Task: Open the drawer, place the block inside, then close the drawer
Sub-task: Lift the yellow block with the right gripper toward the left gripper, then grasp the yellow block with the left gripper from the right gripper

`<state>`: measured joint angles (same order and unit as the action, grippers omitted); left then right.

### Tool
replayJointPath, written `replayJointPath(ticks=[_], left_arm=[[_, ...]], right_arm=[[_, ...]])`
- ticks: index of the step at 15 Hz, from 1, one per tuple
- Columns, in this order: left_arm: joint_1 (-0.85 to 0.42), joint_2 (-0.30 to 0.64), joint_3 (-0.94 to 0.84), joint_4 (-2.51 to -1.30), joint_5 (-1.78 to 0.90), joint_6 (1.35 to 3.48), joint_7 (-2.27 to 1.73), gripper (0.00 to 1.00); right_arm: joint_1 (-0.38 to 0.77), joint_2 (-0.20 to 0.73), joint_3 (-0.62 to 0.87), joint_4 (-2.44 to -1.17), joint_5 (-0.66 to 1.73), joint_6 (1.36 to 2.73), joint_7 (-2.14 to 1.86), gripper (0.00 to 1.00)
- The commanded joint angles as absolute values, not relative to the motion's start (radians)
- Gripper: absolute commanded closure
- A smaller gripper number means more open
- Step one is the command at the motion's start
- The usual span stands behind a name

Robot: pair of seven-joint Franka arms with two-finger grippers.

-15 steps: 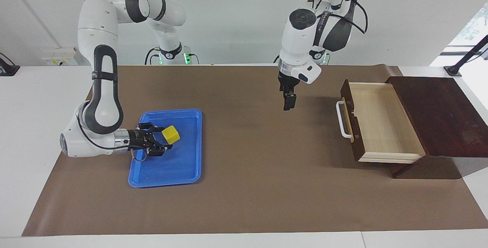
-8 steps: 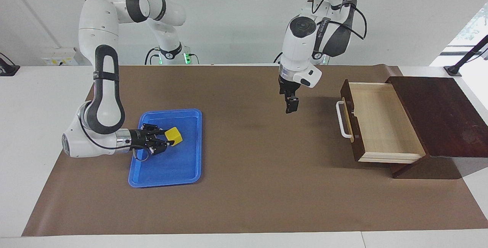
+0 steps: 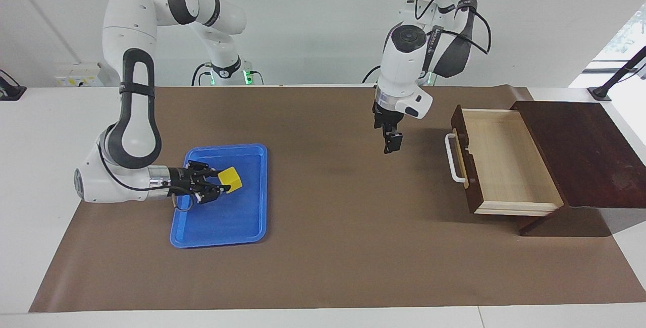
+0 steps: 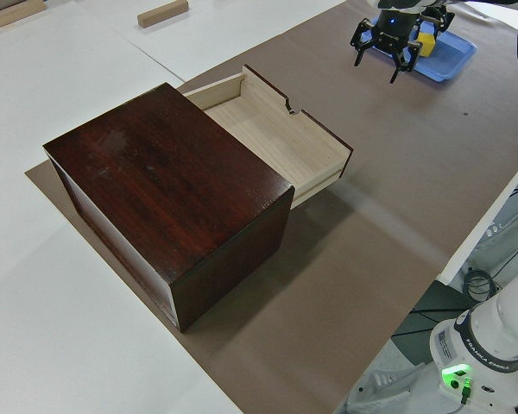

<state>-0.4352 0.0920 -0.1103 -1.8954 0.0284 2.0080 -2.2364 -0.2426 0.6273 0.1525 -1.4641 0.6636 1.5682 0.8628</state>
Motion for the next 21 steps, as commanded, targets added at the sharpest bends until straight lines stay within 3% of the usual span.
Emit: replayJointPath(ticks=[1, 10, 14, 17, 21], left_arm=[[-0.419, 0.084, -0.115, -1.914, 0.025, 2.034, -2.243, 0.0], [-0.417, 0.095, -0.115, -1.898, 0.021, 2.04, -2.247, 0.0], [-0.419, 0.191, -0.118, -1.754, 0.008, 2.014, -2.244, 0.0], [-0.454, 0.403, -0.117, -1.492, 0.0, 1.86, -2.244, 0.0], [-0.459, 0.443, -0.115, -1.417, -0.035, 1.882, -2.26, 0.0]], right_arm=[[-0.178, 0.568, 0.156, -1.444, 0.747, 1.627, 1.079, 1.0], [0.138, 0.542, 0.156, -1.408, 0.79, 1.943, 1.442, 1.0], [0.201, 0.529, 0.156, -1.411, 0.793, 1.993, 1.451, 1.0], [0.224, 0.509, 0.156, -1.413, 0.793, 1.994, 1.454, 1.0], [0.256, 0.502, 0.156, -1.425, 0.793, 2.052, 1.483, 1.0]])
